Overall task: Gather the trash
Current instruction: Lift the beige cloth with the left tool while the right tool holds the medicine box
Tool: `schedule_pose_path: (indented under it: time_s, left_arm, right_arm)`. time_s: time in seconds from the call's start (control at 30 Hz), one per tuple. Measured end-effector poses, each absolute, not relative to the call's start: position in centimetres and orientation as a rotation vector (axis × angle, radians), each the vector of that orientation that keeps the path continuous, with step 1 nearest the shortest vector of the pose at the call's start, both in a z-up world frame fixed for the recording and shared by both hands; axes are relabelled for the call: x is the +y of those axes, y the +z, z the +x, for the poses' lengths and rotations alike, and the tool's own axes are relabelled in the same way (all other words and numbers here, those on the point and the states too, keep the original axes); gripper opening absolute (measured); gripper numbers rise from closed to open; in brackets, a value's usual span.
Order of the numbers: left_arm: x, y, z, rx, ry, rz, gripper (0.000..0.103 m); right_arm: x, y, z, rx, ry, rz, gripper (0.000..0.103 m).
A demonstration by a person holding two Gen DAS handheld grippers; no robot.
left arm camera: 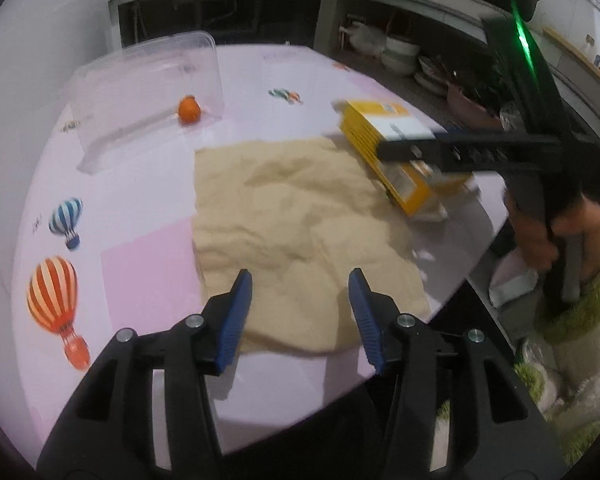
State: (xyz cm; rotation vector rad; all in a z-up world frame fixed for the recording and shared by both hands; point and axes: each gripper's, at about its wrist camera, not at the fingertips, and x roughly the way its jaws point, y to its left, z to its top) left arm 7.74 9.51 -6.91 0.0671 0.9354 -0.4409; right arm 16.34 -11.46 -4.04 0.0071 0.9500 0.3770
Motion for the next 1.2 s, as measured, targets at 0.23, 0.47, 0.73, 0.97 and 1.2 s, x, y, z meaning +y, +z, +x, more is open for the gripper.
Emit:
schedule_pose_path:
  time_s: [0.23, 0.47, 0.73, 0.97, 1.2]
  left_arm:
    - [8.3, -8.0, 6.9, 0.942, -0.405, 0.188, 0.016]
    - [8.4, -7.0, 8.3, 0.883, -0.415, 0.146, 0.003]
    - [8.0, -5.3, 11.1, 0.800, -0.443, 0.059, 0.003]
    - [7.1, -6.3, 14.8, 0.839, -0.462, 0.011, 0.006]
    - [5.7, -7.9, 16.1, 0.919, -0.446, 0.061, 0.038]
  right_arm:
    - [-8.9, -5.1, 20.5, 1.009, 0.405, -0.186, 0.074]
    - [-7.8, -4.9, 19.9, 1.039, 0.477, -0.252, 0.074]
    - [-7.9, -5.4, 18.6, 1.075, 0.563, -0.188, 0.074]
    - [-8.2, -5.5, 18.2, 1.081, 0.592, -0.145, 0.074]
    - [-9.6, -5.4, 17.8, 1.069, 0.597, -0.099, 0.074]
